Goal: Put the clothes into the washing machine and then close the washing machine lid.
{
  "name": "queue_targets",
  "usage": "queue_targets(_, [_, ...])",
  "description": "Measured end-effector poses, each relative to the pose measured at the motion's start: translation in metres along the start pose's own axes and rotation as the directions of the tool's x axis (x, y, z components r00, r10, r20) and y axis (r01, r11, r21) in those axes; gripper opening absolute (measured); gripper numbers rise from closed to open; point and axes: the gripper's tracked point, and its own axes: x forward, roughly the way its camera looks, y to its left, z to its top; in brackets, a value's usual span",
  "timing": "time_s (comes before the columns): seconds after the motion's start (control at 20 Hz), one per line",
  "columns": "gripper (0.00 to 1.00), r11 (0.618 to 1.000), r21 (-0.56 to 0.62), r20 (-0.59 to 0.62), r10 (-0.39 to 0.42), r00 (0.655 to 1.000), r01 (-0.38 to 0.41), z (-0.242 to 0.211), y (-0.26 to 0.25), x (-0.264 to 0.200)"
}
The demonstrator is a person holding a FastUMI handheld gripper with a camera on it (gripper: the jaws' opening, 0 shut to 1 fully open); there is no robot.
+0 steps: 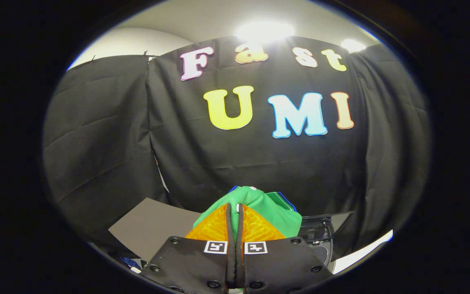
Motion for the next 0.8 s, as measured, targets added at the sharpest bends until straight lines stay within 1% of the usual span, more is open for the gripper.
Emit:
queue_targets(0.15, [0.02, 0.999, 0.010, -0.003, -0.041, 0.999, 0.042, -0.005, -0.028, -0.011])
queue_targets(0.55, [0.01, 0.991, 0.061, -0.033, -0.119, 0.992, 0.121, -0.032, -0.082, -0.031])
queue_targets(0.8, [0.01, 0.983, 0.096, -0.090, -0.149, 0.985, 0.158, -0.063, -0.105, -0.026])
